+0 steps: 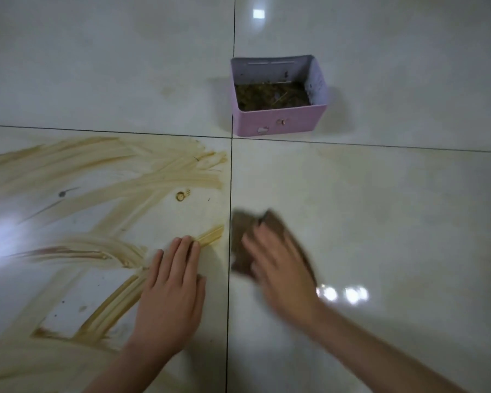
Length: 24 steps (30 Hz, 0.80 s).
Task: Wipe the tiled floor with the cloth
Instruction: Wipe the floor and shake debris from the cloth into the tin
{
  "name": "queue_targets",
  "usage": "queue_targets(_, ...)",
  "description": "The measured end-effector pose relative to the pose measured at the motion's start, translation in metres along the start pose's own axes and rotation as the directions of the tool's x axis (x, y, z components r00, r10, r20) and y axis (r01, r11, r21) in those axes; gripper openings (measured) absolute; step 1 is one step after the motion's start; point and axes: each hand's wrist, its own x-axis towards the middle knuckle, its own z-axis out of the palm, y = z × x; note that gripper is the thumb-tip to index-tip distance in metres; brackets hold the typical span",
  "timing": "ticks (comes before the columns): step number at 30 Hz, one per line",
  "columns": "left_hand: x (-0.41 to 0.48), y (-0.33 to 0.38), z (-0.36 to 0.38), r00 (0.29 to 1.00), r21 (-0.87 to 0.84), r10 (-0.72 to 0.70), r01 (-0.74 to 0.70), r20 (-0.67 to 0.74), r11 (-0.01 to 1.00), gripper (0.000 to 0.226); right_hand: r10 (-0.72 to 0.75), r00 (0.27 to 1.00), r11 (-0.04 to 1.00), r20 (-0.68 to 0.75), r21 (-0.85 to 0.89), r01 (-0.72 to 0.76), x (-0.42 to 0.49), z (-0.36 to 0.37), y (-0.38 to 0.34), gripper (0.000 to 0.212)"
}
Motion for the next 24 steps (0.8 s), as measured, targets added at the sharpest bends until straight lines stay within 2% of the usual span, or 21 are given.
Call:
queue_targets(2,0.003,0.002,-0.005,1.0,0.005,-0.018,0.018,0.01,1.0,0.058,-0.177,0.969,0.984,0.171,0.055,0.17,-0.052,-0.007,-0.014,0.043)
queue_targets(4,0.003,0.004,-0.01,1.0,0.014,-0.015,0.015,0.019,1.0,0.058,-0.318,0.897,0.948,0.306,0.104,0.301,-0.078,-0.015,-0.002,0.038)
queue_targets(5,0.002,0.005,-0.013,1.0,0.024,-0.003,0.003,0.019,1.0,0.059,-0.339,0.889,0.937,0.308,0.196,0.29,-0.077,-0.021,0.009,0.036)
queue_targets(6,0.001,0.007,-0.015,1.0,0.038,0.011,-0.012,0.019,0.999,0.059,-0.269,0.923,0.945,0.275,0.26,0.197,-0.07,-0.031,0.027,0.034)
queue_targets(8,-0.004,0.009,-0.017,0.998,0.061,0.048,-0.05,0.03,0.997,0.059,-0.025,0.962,0.959,0.272,0.279,-0.054,-0.053,-0.059,0.076,0.033)
queue_targets(10,-0.01,0.012,-0.017,0.995,0.079,0.09,-0.094,0.052,0.992,0.059,0.254,0.949,0.967,0.186,-0.015,-0.256,-0.032,-0.085,0.129,0.036)
queue_targets(12,-0.017,0.015,-0.016,0.989,0.102,0.133,-0.14,0.07,0.985,0.058,0.52,0.854,0.854,0.009,-0.012,-0.52,-0.012,-0.092,0.163,0.041)
queue_targets(13,-0.02,0.017,-0.016,0.985,0.112,0.153,-0.162,0.078,0.98,0.057,0.626,0.776,0.778,-0.07,-0.015,-0.629,-0.004,-0.088,0.166,0.044)
queue_targets(15,-0.026,0.021,-0.017,0.979,0.12,0.185,-0.194,0.087,0.974,0.056,0.752,0.633,0.642,-0.183,-0.015,-0.767,0.01,-0.065,0.136,0.049)
queue_targets(16,-0.028,0.023,-0.019,0.977,0.122,0.191,-0.202,0.096,0.972,0.055,0.76,0.619,0.632,-0.196,0.003,-0.775,0.01,-0.05,0.112,0.05)
queue_targets(17,-0.029,0.025,-0.02,0.974,0.123,0.201,-0.213,0.102,0.969,0.054,0.705,0.684,0.694,-0.187,-0.015,-0.72,0.005,-0.034,0.083,0.05)
queue_targets(19,-0.03,0.026,-0.021,0.968,0.133,0.223,-0.238,0.116,0.962,0.049,0.442,0.884,0.89,-0.15,-0.054,-0.454,-0.028,-0.007,0.023,0.048)
queue_targets(20,-0.029,0.026,-0.023,0.965,0.15,0.234,-0.251,0.12,0.956,0.045,0.302,0.95,0.95,-0.082,-0.062,-0.307,-0.055,0.002,-0.004,0.048)
queue_targets(21,-0.026,0.026,-0.026,0.961,0.168,0.249,-0.266,0.119,0.949,0.041,0.179,0.983,0.983,0.044,-0.059,-0.176,-0.082,0.004,-0.026,0.049)
queue_targets(22,-0.022,0.026,-0.029,0.957,0.175,0.258,-0.278,0.13,0.944,0.038,0.042,0.982,0.998,0.183,-0.057,-0.032,-0.105,0.001,-0.038,0.051)
queue_targets(24,-0.015,0.025,-0.035,0.947,0.179,0.262,-0.295,0.187,0.939,0.041,-0.201,0.909,0.975,0.364,-0.016,0.222,-0.133,-0.019,-0.02,0.054)
